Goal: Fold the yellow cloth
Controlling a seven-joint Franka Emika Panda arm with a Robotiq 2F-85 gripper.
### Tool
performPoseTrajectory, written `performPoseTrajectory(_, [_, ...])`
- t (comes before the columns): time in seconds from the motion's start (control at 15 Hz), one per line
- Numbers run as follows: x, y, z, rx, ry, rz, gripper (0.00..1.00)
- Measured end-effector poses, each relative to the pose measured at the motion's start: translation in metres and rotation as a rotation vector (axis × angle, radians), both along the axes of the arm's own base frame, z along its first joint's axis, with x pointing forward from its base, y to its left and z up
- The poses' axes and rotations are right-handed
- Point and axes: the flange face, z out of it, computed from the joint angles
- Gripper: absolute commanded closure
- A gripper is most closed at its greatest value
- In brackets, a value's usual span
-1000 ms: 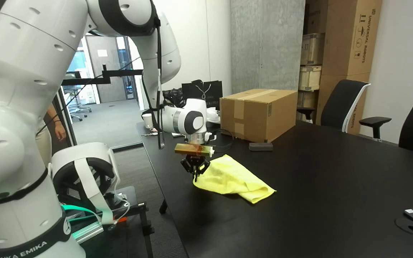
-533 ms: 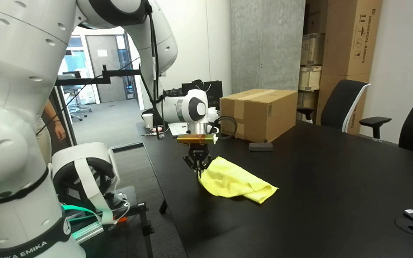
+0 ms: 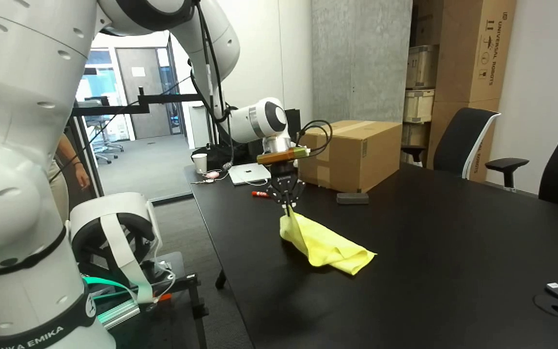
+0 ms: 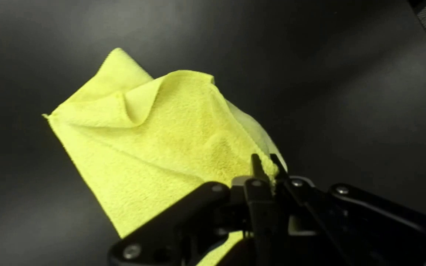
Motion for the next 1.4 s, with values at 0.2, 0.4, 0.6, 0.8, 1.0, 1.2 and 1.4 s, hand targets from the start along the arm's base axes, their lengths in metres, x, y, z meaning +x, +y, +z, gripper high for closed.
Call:
performPoseTrajectory(0.2, [0.025, 0.008, 0.007, -0.015, -0.028, 0.084, 0.96])
performPoseTrajectory(0.4, [0.045, 0.022, 0.002, -0.027, -0.039, 0.174, 0.96])
performPoseTrajectory(0.6, [0.06, 0.042, -0.007, -0.036, -0.04, 0.268, 0.96])
performPoseTrajectory(0.8, [0.07, 0.068, -0.018, -0.05, -0.041, 0.377, 0.96])
performPoseTrajectory(1.0, [0.073, 0.095, -0.026, -0.072, -0.042, 0.493, 0.96])
performPoseTrajectory(1.2, [0.071, 0.121, -0.032, -0.095, -0.043, 0.597, 0.96])
performPoseTrajectory(1.4, [0.066, 0.142, -0.037, -0.114, -0.036, 0.692, 0.96])
